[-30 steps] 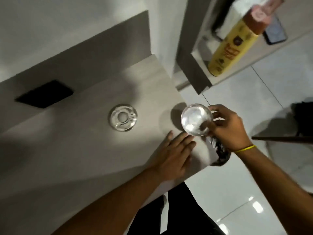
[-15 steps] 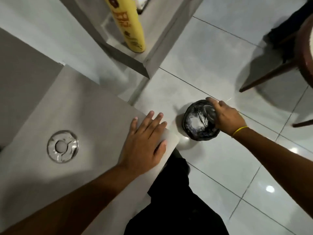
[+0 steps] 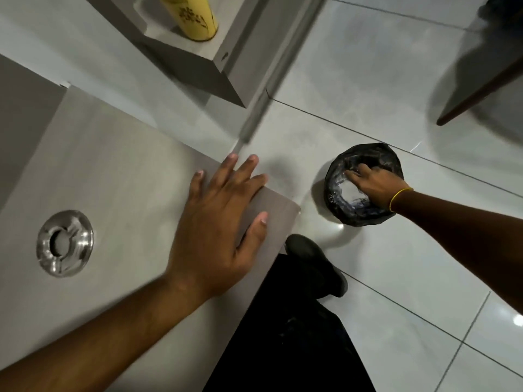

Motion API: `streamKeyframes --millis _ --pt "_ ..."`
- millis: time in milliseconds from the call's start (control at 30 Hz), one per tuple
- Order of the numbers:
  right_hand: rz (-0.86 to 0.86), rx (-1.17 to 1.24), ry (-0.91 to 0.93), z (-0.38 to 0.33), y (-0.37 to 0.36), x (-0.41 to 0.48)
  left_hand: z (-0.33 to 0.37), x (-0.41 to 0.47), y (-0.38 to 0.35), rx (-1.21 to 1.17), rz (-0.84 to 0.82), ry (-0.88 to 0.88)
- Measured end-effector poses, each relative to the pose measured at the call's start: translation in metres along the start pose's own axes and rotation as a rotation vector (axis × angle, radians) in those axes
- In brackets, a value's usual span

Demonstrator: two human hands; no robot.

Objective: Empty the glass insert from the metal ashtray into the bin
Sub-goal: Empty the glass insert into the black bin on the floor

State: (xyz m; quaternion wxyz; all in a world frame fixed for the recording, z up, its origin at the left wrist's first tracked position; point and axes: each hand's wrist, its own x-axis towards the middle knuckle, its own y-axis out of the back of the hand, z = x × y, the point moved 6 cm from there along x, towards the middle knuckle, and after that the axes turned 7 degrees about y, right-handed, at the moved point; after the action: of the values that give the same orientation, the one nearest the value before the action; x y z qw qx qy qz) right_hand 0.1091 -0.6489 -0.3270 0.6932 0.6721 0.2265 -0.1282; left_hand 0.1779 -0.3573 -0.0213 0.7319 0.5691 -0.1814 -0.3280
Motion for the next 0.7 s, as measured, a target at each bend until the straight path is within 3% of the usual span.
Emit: streamKeyframes --millis 700 --pt "-0.164 0.049 0.004 -0.003 -0.05 0.04 -0.001 0.0 -0.003 0.028 0.014 -0.005"
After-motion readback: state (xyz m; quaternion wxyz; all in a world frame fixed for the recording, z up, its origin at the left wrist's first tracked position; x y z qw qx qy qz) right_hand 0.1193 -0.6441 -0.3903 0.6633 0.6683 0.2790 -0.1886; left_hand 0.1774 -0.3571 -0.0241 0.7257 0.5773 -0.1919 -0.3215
